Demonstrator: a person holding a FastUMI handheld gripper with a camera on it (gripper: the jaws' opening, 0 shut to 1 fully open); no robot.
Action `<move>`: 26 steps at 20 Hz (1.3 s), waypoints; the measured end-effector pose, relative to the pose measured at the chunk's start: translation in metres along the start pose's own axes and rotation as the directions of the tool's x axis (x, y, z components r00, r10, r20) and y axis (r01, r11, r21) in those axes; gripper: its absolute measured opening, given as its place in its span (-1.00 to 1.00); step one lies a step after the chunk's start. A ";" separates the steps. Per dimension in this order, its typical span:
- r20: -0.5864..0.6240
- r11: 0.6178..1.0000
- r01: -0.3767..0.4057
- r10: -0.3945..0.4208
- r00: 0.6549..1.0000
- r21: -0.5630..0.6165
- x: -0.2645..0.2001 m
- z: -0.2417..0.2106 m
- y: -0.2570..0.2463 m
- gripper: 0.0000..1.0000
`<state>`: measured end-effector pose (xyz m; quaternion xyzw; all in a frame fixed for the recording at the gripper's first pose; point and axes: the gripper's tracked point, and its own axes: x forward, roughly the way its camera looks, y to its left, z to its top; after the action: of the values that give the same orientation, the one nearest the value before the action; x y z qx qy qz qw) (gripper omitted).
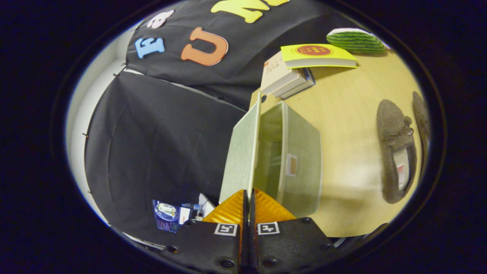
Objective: Open the storage box then place both shoes into the box .Put the left shoe in first, then the right shoe, with the right side of both shoes facing outward in a uniform manner.
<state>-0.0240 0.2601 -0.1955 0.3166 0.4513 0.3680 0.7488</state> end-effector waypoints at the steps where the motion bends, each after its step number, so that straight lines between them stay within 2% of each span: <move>1: 0.005 1.000 -0.017 0.017 1.000 -0.016 0.001 0.004 0.015 -0.89; 6: -0.001 0.988 -0.113 0.113 0.994 -0.108 0.022 0.008 0.097 -0.88; 12: -0.032 0.967 -0.126 0.122 0.992 -0.222 0.067 -0.017 0.156 -0.87; 13: -0.034 0.958 -0.123 0.118 0.992 -0.257 0.075 -0.018 0.163 -0.77; 16: -0.024 0.938 -0.133 0.132 0.991 -0.321 0.089 -0.019 0.186 -0.62; 19: 0.000 0.923 -0.116 0.125 0.992 -0.366 0.091 -0.017 0.194 0.04; 21: 0.029 0.912 -0.087 0.108 0.994 -0.401 0.090 -0.012 0.194 0.58; 23: 0.076 0.902 -0.043 0.084 0.994 -0.429 0.083 -0.004 0.191 0.74; 25: 0.156 0.888 0.033 0.044 0.987 -0.459 0.070 0.011 0.184 0.87; 26: 0.190 0.878 0.063 0.032 0.981 -0.474 0.064 0.016 0.182 0.87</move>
<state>-0.0370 0.4077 -0.0705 0.1521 0.2749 0.4296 0.8466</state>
